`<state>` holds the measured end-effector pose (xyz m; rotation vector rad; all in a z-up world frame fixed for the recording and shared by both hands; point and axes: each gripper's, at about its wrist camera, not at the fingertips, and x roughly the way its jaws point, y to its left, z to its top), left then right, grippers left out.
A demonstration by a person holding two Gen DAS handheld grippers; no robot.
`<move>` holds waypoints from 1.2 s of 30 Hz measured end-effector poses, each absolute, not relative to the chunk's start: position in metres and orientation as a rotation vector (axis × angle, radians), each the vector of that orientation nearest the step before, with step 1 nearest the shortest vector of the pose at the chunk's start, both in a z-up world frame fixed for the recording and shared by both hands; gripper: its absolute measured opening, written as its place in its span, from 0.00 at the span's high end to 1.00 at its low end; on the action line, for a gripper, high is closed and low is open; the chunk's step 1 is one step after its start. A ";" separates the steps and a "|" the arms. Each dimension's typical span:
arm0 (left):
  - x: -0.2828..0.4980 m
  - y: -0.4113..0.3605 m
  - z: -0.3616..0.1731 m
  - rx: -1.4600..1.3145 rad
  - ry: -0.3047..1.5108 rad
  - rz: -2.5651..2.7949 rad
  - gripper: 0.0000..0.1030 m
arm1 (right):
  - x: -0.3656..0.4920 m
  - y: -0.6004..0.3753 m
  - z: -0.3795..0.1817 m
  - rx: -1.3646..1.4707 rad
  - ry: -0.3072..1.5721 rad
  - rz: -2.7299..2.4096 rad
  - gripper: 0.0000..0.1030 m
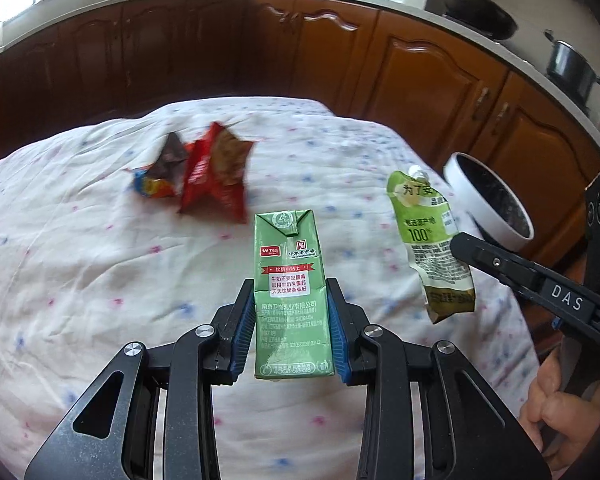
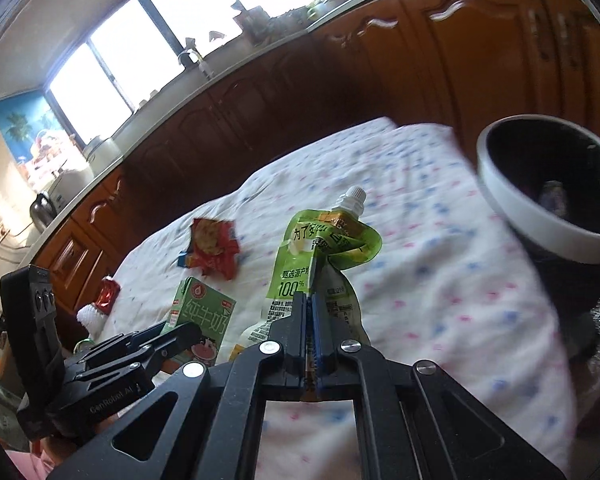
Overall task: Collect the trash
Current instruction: 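Grasp the green drink carton with the left tool while the right tool grasps the green pouch, then carry the carton and pouch over the bin and open both tools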
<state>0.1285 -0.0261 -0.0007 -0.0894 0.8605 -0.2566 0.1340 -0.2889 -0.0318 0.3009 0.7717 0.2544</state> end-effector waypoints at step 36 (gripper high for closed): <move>0.148 -0.195 0.039 0.099 0.801 -0.541 0.69 | 0.086 -0.440 0.010 0.417 0.594 0.020 0.98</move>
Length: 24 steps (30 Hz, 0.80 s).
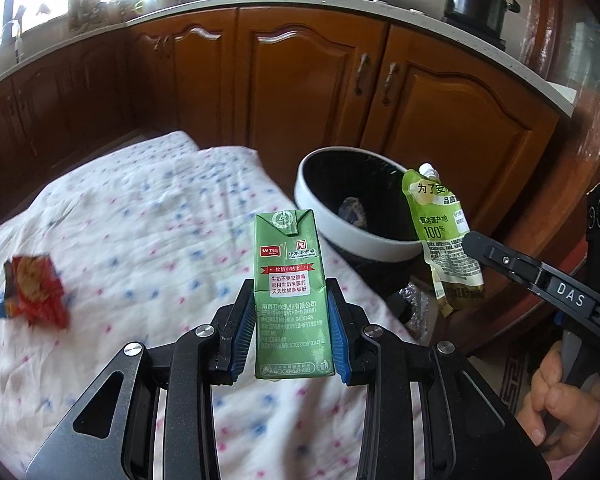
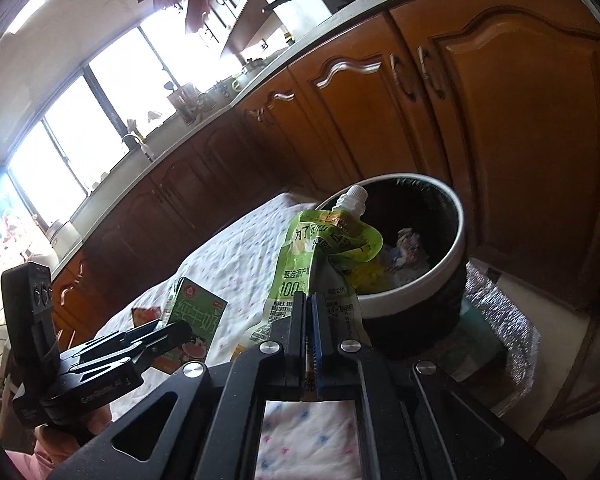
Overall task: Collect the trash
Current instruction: 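Carry the carton and pouch over the bin and open both tools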
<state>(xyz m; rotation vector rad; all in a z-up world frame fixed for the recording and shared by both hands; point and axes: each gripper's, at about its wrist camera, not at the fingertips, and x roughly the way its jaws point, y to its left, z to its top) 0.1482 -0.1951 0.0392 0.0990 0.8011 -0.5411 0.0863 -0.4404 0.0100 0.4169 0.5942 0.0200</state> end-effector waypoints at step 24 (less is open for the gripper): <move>0.214 -0.292 0.064 0.190 0.767 -0.614 0.69 | 0.142 -0.494 0.021 0.351 0.620 -0.053 0.98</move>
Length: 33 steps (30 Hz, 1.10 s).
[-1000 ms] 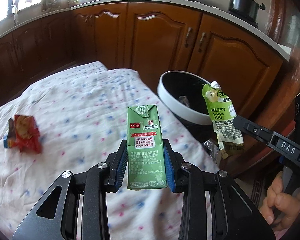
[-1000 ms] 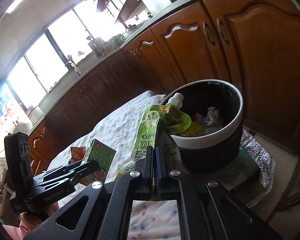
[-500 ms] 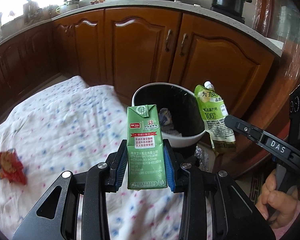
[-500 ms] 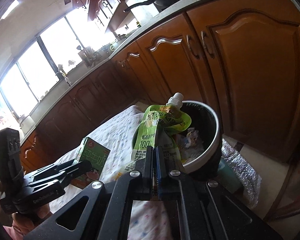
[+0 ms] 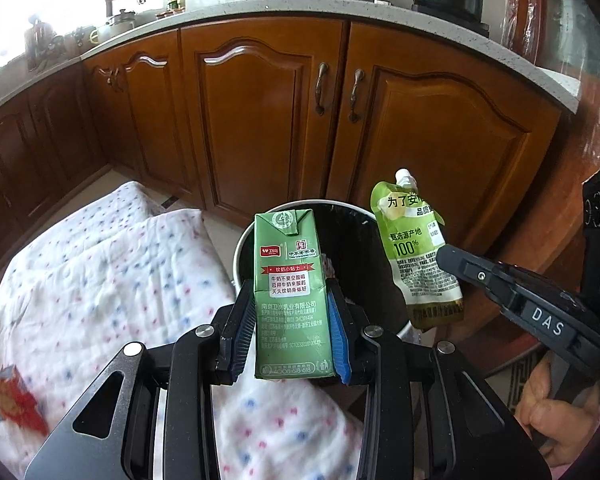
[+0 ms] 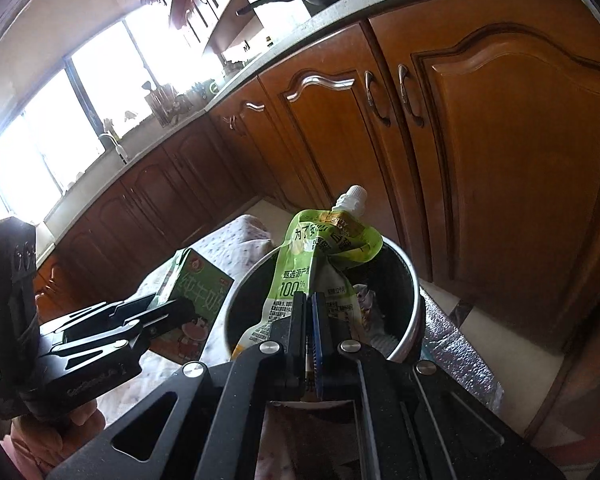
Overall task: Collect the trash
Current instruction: 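Carry the carton and pouch over the bin and open both tools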
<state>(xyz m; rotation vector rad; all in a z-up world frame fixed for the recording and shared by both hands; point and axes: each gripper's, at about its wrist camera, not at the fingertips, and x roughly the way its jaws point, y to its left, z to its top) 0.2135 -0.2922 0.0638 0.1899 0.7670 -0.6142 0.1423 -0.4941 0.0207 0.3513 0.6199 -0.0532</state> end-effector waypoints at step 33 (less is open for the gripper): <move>0.263 -0.311 0.036 0.135 0.882 -0.626 0.53 | 0.169 -0.506 0.001 0.404 0.698 -0.047 0.76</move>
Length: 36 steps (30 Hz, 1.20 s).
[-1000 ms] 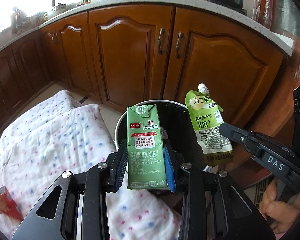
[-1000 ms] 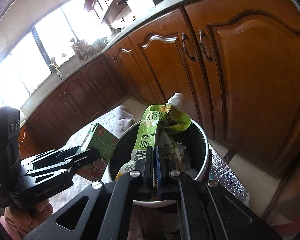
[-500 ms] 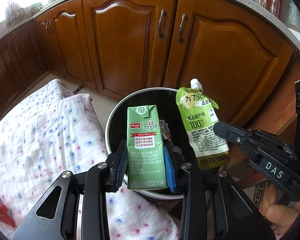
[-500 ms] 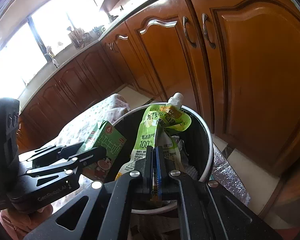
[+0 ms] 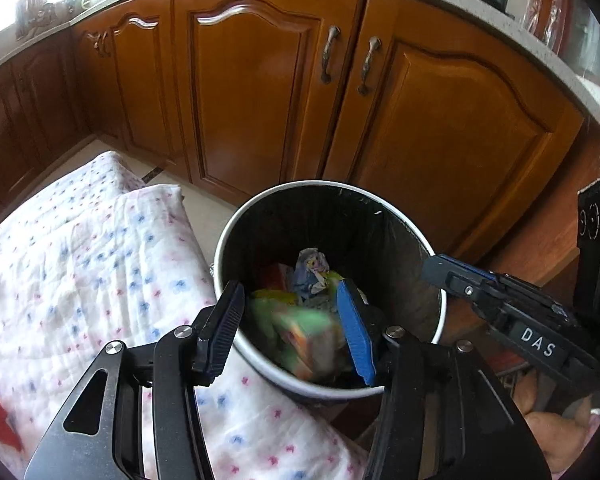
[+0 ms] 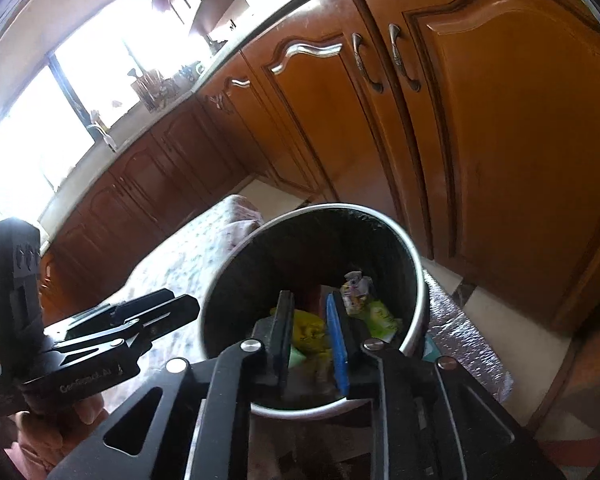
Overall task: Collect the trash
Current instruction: 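Carry the carton and pouch over the bin and open both tools, then move both open tools back toward the last red wrappers on the table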
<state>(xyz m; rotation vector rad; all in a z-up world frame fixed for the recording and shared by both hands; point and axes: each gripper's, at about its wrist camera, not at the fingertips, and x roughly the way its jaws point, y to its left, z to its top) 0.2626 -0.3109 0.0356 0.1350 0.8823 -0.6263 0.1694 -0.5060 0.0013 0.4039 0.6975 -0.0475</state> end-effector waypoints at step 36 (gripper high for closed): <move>0.148 -0.030 -0.001 -0.170 0.888 -0.247 0.49 | 0.133 -0.315 -0.035 0.433 0.749 0.247 0.16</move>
